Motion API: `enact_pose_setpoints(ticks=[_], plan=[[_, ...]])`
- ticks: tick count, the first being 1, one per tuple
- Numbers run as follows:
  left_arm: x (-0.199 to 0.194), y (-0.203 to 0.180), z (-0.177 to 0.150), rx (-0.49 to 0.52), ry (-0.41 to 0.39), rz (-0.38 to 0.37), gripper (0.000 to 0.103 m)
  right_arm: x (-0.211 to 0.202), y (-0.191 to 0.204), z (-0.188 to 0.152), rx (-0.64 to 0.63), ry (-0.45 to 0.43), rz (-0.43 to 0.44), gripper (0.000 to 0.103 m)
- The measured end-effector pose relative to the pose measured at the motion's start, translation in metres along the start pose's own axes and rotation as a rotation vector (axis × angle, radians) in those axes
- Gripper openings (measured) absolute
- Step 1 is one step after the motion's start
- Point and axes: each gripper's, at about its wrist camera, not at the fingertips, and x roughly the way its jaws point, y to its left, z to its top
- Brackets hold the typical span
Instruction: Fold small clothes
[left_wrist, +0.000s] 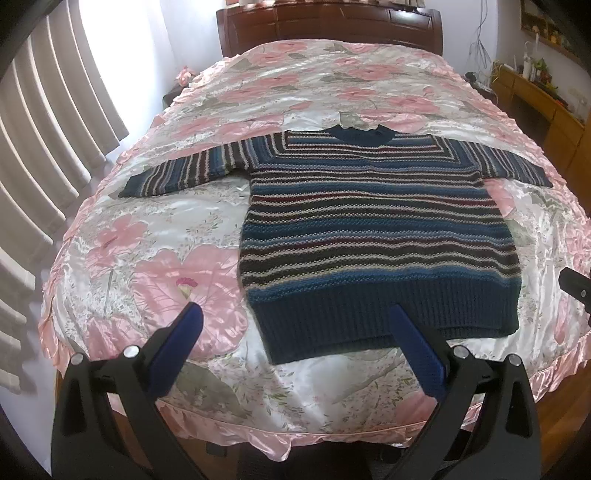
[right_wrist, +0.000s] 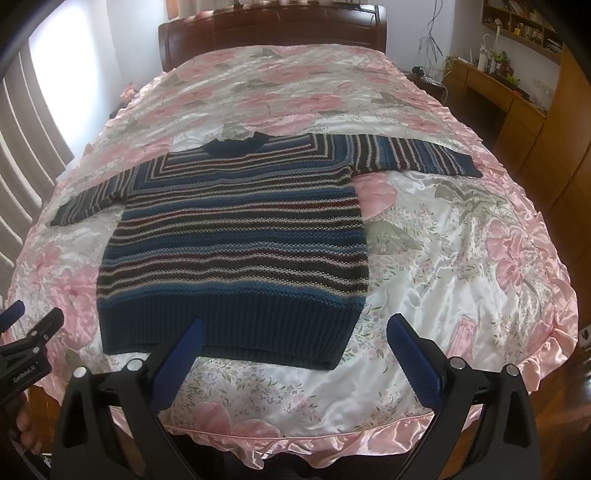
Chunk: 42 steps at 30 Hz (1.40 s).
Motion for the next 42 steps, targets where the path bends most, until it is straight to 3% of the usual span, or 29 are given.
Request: enact_pose_setpoints(ticks=[42], plan=[[0.006, 0.006, 0.001, 0.0, 0.005, 0.009, 0.1, 0.011, -0.003, 0.001, 0.011, 0.007, 0.015, 0.099]])
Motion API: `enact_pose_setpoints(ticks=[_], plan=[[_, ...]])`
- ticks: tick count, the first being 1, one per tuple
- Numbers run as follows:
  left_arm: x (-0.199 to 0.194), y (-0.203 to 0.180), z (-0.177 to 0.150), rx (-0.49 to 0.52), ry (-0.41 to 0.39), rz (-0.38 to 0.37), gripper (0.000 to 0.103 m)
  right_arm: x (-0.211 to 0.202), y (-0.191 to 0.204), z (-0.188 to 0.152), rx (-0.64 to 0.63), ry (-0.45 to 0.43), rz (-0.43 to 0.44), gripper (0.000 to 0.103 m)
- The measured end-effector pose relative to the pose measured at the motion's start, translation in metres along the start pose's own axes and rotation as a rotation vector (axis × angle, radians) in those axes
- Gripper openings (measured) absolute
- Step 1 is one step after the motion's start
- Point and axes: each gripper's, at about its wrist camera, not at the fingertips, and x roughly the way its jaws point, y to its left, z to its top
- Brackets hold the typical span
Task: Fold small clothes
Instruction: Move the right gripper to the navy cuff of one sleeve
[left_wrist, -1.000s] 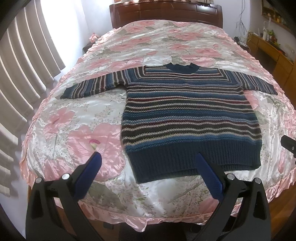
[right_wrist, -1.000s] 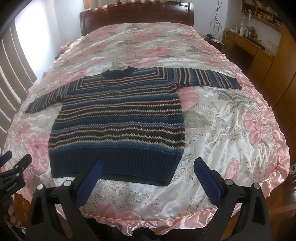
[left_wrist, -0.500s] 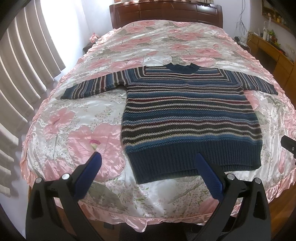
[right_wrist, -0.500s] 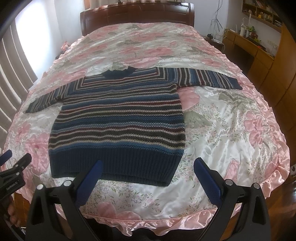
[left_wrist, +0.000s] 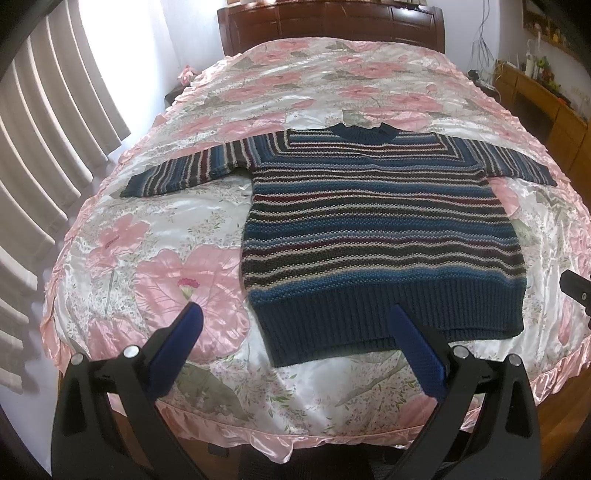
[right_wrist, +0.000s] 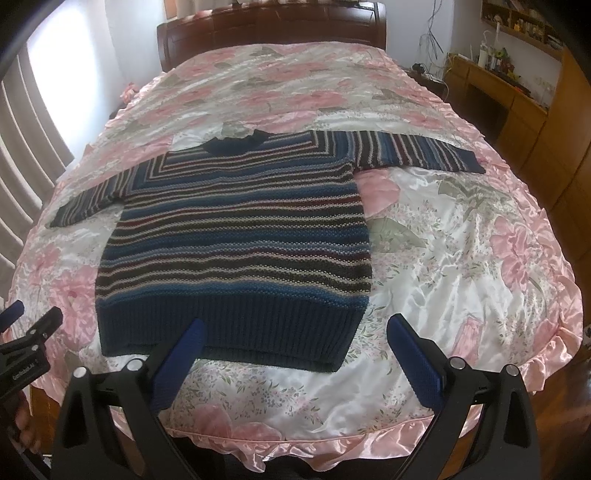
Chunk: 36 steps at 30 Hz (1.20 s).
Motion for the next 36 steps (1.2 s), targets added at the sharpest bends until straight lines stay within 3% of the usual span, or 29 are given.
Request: enact_pose_setpoints(ticks=[5, 11, 16, 21, 29, 36], plan=[[0.005, -0.006, 0.001, 0.007, 0.006, 0.008, 0.1, 0.006, -0.004, 0.0, 0.012, 0.001, 0.008, 0.099], [0.021, -0.016, 0.012, 0.016, 0.018, 0.016, 0.1, 0.012, -0.024, 0.006, 0.095, -0.099, 0.061, 0.099], [0.044, -0.04, 0.043, 0.042, -0.001, 0.028, 0.1, 0.044, -0.066, 0.043, 0.109, 0.004, 0.048, 0.099], [0.076, -0.076, 0.092, 0.055, -0.014, 0.03, 0.1, 0.085, -0.131, 0.096, 0.133, 0.054, -0.059, 0.099], [0.149, -0.16, 0.184, -0.005, -0.017, -0.019, 0.1, 0.158, -0.237, 0.181, 0.221, 0.122, -0.104, 0.099], [0.21, -0.25, 0.234, -0.018, 0.022, -0.072, 0.1, 0.223, -0.327, 0.235, 0.297, 0.173, -0.112, 0.099]])
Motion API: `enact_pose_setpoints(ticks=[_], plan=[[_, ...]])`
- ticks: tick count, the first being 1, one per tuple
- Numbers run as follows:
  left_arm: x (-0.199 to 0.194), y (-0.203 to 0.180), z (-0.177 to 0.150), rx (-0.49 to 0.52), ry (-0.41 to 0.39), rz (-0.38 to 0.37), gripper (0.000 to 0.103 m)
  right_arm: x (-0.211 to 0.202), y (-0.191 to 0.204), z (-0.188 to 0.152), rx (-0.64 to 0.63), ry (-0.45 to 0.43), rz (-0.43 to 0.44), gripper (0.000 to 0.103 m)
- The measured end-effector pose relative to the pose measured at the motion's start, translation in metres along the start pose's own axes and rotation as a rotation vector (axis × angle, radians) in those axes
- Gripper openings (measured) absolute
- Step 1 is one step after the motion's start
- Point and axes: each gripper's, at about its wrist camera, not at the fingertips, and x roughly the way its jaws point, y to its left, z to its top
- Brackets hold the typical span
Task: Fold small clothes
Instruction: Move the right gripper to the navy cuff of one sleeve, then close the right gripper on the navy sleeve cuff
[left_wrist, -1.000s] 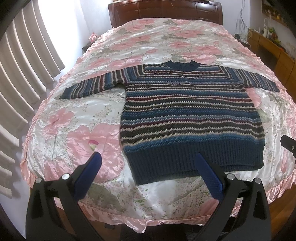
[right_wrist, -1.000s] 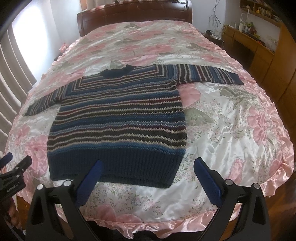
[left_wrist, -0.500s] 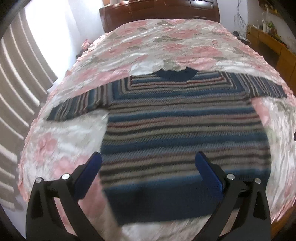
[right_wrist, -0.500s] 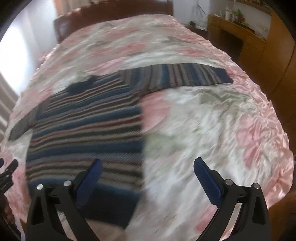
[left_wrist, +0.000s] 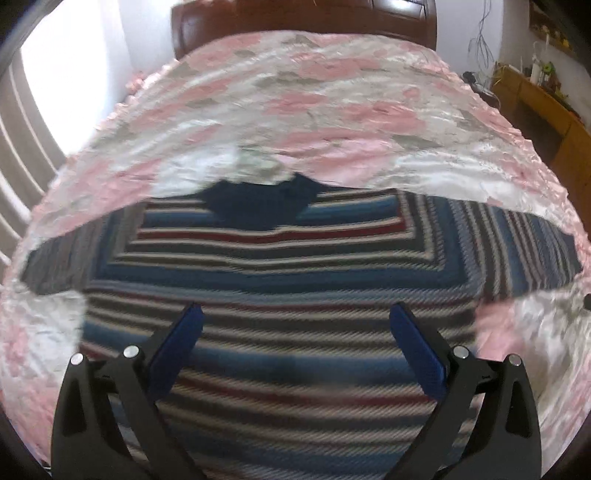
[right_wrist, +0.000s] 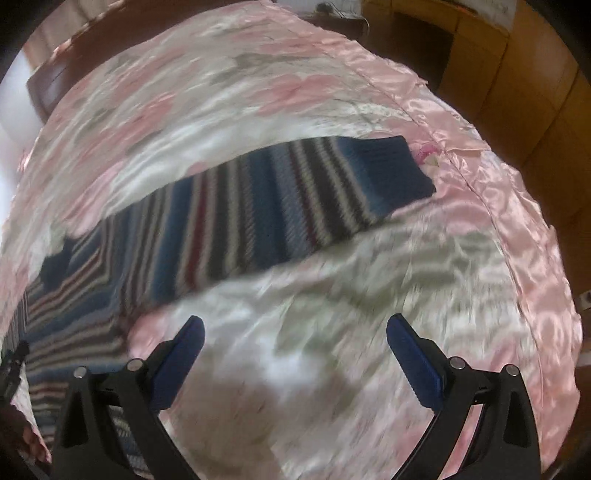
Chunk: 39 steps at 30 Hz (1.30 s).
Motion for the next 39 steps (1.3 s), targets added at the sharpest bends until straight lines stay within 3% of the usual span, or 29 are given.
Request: enact_pose_setpoints(ticks=[9, 18, 21, 22, 23, 26, 31, 36, 39], plan=[[0.063, -0.1, 0.028, 0.028, 0.012, 0.008, 0.1, 0.064, -0.061, 0.055, 0.042, 0.075, 0.032, 0.099], [0.088, -0.125, 0.032, 0.027, 0.029, 0.032, 0.1, 0.101, -0.09, 0.08, 0.092, 0.085, 0.068, 0.099], [0.092, -0.12, 0.031, 0.028, 0.03, 0.043, 0.1, 0.103, -0.094, 0.087, 0.114, 0.057, 0.067, 0.088], [0.094, -0.116, 0.031, 0.027, 0.031, 0.05, 0.1, 0.103, -0.095, 0.088, 0.119, 0.051, 0.068, 0.08], [0.095, -0.113, 0.032, 0.026, 0.033, 0.055, 0.1, 0.103, -0.096, 0.09, 0.124, 0.045, 0.077, 0.065], [0.1, -0.099, 0.032, 0.013, 0.046, 0.069, 0.1, 0.104, -0.095, 0.093, 0.147, 0.04, 0.091, 0.042], [0.104, -0.066, 0.033, -0.02, 0.071, 0.093, 0.1, 0.088, -0.078, 0.094, 0.095, -0.013, 0.061, 0.014], [0.1, -0.031, 0.038, -0.018, 0.063, 0.124, 0.1, 0.051, -0.044, 0.088, 0.001, -0.112, 0.037, 0.012], [0.097, -0.005, 0.039, -0.027, 0.067, 0.141, 0.1, 0.028, -0.013, 0.078, -0.08, -0.158, 0.082, 0.008]])
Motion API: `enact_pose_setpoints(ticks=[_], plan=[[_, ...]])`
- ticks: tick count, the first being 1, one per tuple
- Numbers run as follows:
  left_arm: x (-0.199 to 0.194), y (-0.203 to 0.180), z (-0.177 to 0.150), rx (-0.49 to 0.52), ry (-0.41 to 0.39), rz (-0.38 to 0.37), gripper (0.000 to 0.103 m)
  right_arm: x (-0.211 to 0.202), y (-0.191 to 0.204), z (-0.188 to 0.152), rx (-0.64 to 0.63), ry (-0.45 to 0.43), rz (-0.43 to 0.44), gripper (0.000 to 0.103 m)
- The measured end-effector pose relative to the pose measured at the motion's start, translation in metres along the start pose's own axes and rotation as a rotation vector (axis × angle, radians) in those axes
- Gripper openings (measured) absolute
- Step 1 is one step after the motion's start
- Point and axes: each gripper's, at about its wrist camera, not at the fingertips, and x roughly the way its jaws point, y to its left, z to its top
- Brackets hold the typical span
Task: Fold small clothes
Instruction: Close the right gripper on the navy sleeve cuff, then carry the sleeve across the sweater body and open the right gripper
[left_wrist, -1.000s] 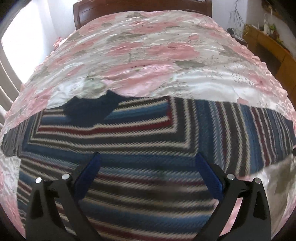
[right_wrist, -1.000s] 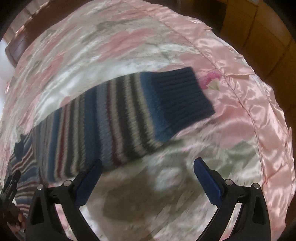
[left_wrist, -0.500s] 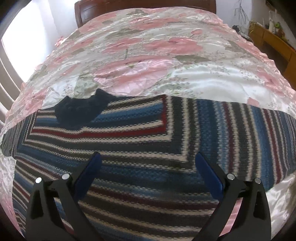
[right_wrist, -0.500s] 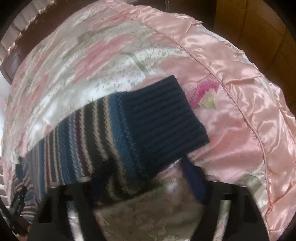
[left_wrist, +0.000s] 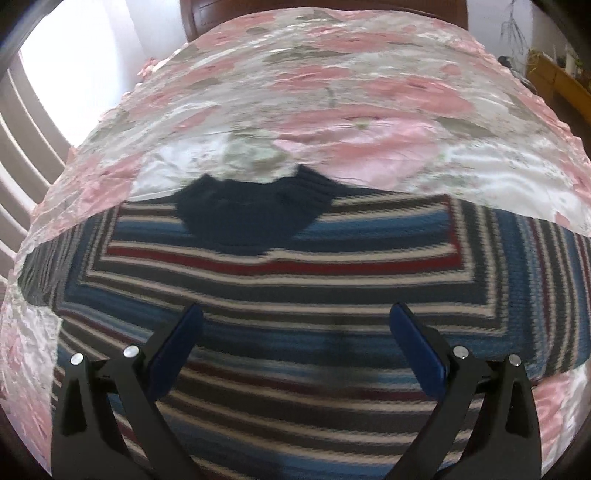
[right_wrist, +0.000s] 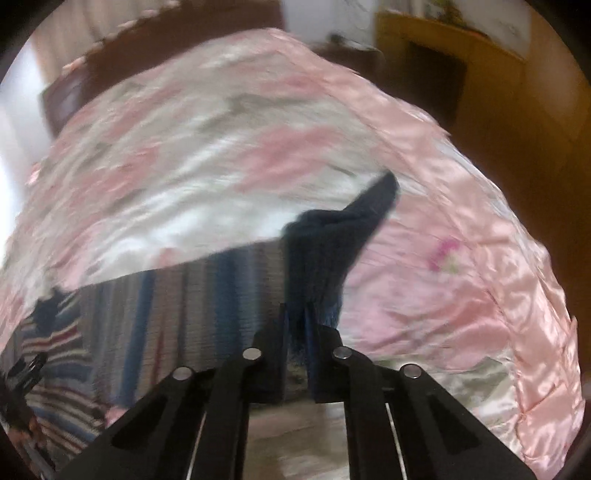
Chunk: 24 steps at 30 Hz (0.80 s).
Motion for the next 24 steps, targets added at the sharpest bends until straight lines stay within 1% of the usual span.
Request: enact_pose_setpoints(ticks=[4, 10, 12, 15, 17, 19, 20, 23, 24], plan=[[0.003, 0.035, -0.002, -0.018, 0.01, 0.023, 0.1, -0.008, 0.06, -0.008, -0.106, 0.001, 0.052, 0.007], [0.01, 0.082, -0.006, -0.048, 0.025, 0.033, 0.1, -0.012, 0.153, -0.034, -0.227, 0.009, 0.17, 0.004], [0.012, 0.096, -0.006, -0.058, 0.028, 0.038, 0.1, -0.009, 0.184, -0.042, -0.255, 0.031, 0.225, 0.004], [0.017, 0.116, -0.007, -0.084, 0.034, 0.042, 0.1, 0.001, 0.23, -0.056, -0.301, 0.072, 0.282, 0.004], [0.021, 0.126, -0.008, -0.094, 0.042, 0.039, 0.1, 0.006, 0.252, -0.065, -0.331, 0.093, 0.296, 0.004], [0.025, 0.135, -0.011, -0.1, 0.045, 0.046, 0.1, 0.014, 0.271, -0.077, -0.332, 0.119, 0.33, 0.004], [0.027, 0.137, -0.012, -0.103, 0.051, 0.045, 0.1, 0.019, 0.28, -0.084, -0.334, 0.138, 0.346, 0.001], [0.031, 0.14, -0.014, -0.12, 0.077, 0.005, 0.1, 0.031, 0.293, -0.096, -0.333, 0.175, 0.394, 0.0], [0.031, 0.138, -0.015, -0.123, 0.082, -0.011, 0.1, 0.038, 0.299, -0.102, -0.337, 0.202, 0.394, 0.0]])
